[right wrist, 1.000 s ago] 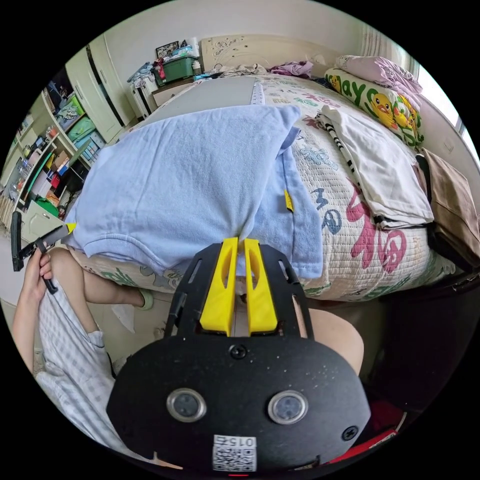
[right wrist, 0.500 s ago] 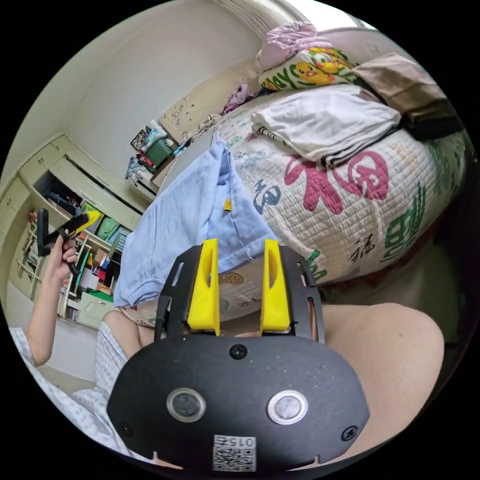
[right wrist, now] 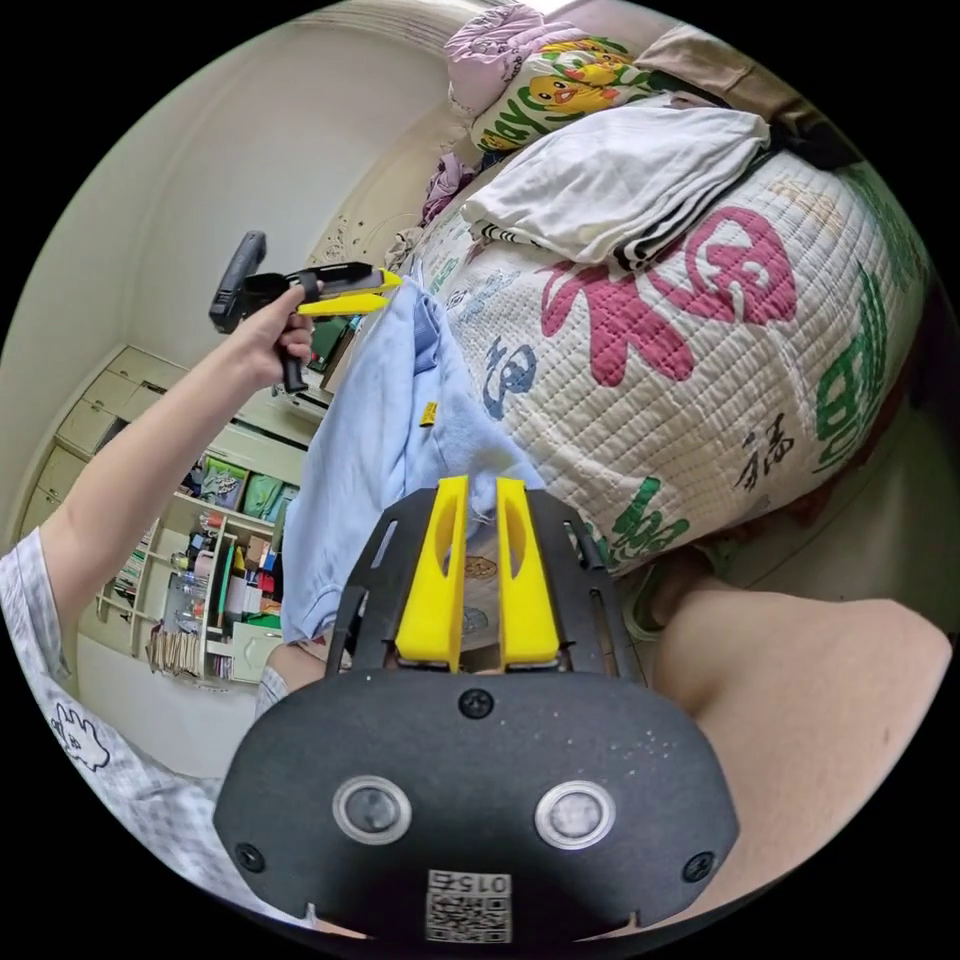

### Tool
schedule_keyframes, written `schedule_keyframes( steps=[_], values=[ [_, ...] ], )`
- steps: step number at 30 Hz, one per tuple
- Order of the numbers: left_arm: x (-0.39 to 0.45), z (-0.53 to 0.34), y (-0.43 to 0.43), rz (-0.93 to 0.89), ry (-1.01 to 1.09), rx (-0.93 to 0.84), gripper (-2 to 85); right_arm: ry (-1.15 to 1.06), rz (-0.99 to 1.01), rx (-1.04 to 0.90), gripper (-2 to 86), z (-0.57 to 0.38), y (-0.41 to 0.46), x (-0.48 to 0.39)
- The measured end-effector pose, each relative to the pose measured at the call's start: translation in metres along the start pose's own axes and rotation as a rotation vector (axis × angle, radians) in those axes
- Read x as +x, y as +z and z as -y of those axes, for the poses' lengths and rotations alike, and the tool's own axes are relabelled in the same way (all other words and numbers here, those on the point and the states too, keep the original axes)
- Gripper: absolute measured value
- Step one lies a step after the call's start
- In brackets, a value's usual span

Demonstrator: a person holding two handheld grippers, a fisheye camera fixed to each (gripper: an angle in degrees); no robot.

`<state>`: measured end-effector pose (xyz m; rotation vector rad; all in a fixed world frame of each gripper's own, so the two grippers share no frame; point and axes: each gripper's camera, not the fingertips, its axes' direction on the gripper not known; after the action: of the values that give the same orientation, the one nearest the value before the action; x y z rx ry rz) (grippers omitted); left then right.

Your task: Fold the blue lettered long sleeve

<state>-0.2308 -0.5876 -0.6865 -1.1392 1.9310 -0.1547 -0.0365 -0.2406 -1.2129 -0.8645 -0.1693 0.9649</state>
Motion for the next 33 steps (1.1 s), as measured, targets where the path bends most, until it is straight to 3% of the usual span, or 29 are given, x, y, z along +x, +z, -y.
schedule_keyframes(
  steps=[6, 11, 22, 28, 30, 33],
  values=[
    [-0.009, 0.039, 0.066, 0.031, -0.049, -0.189, 9.7, -0.019, 0.007, -0.014, 0.9, 0.008, -0.021, 0.025],
    [-0.027, 0.042, 0.072, -0.036, -0.071, -0.171, 3.9, -0.064, -0.036, 0.039, -0.2, 0.02, -0.05, 0.026],
    [-0.058, 0.031, -0.006, -0.094, -0.009, 0.066, 1.5, -0.18, -0.087, 0.291, -0.5, 0.055, -0.162, -0.007],
    [-0.086, 0.015, -0.052, -0.319, -0.035, 0.251, 1.5, -0.236, -0.154, 0.42, -0.6, 0.1, -0.249, -0.036],
    [-0.104, -0.001, -0.074, -0.443, -0.038, 0.339, 1.6, -0.297, -0.198, 0.505, -0.6, 0.109, -0.283, -0.058],
    [-0.141, -0.035, -0.099, -0.524, -0.021, 0.431, 1.6, -0.47, -0.21, 0.48, -0.7, 0.13, -0.309, -0.109]
  ],
)
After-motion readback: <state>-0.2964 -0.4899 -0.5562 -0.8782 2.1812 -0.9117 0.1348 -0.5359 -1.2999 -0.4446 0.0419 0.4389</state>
